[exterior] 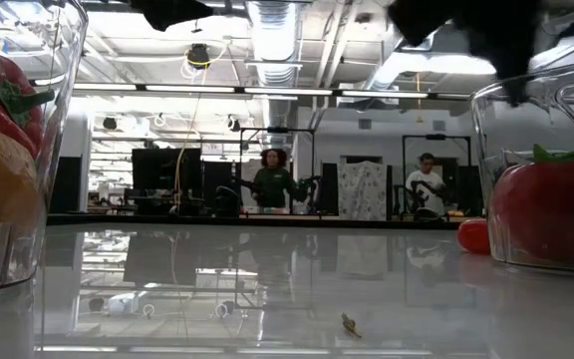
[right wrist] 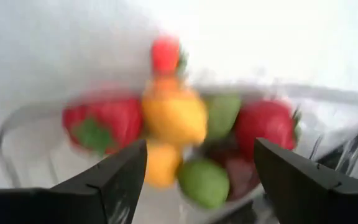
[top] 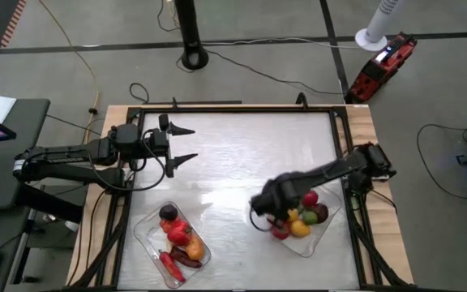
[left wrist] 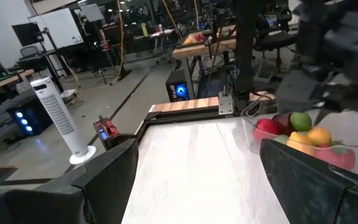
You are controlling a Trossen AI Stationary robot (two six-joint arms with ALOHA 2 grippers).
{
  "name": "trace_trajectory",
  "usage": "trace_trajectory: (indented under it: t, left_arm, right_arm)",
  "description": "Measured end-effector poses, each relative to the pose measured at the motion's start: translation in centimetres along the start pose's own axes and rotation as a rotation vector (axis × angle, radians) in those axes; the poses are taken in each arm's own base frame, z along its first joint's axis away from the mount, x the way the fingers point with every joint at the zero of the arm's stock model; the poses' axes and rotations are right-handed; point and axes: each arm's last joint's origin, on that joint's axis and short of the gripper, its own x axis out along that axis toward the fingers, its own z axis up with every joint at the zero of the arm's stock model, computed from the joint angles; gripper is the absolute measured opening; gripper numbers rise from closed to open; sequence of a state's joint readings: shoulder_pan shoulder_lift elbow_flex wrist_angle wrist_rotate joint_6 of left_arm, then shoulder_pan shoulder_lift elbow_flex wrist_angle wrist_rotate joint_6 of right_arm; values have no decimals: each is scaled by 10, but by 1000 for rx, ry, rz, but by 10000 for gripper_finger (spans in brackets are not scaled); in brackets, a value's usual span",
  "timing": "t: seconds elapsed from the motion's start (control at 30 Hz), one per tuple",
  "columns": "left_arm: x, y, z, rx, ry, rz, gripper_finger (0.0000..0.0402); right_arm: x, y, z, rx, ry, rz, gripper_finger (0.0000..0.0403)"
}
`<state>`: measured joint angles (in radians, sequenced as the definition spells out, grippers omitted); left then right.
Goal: Sort produce into baskets
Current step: Put the tomato into the transparent bin
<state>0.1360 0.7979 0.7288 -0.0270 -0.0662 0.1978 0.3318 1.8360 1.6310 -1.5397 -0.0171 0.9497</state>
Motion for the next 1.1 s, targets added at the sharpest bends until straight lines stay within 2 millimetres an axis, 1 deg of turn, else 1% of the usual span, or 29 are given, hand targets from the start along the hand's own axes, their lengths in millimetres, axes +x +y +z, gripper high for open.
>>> trace_trajectory:
  t: [0.13, 0.23, 0.3, 0.37, 0.47, 0.53, 0.63, 0.77, 1.1]
  left_arm:
    - [0, 0, -1, 1, 8, -2, 325]
    - [0, 0, -1, 1, 12, -2, 325]
    - [0, 0, -1, 8, 12, -2, 325]
    - [0, 0, -1, 13, 12, -3, 325]
    - [0, 0, -2, 16, 21, -4, 325]
    - [0, -1, -3, 20, 28, -6, 325]
    - [0, -1, -3, 21, 30, -6, 325]
    - [0, -1, -3, 26, 29, -6, 325]
    - [0, -1, -3, 27, 34, -7, 325]
  right_arm:
    - [0, -14, 26, 39, -62, 19, 315]
    - [0, -24, 43, 46, -79, 49, 315]
    - [4, -29, 55, 46, -64, 59, 315]
    - [12, -32, 66, 34, -29, 59, 315]
    - [33, -28, 84, 2, 34, 63, 315]
    - [49, -24, 93, -20, 90, 67, 315]
    - [65, -19, 97, -57, 186, 76, 314]
    - [79, -13, 100, -83, 253, 91, 314]
    - [102, 0, 102, -121, 330, 85, 314]
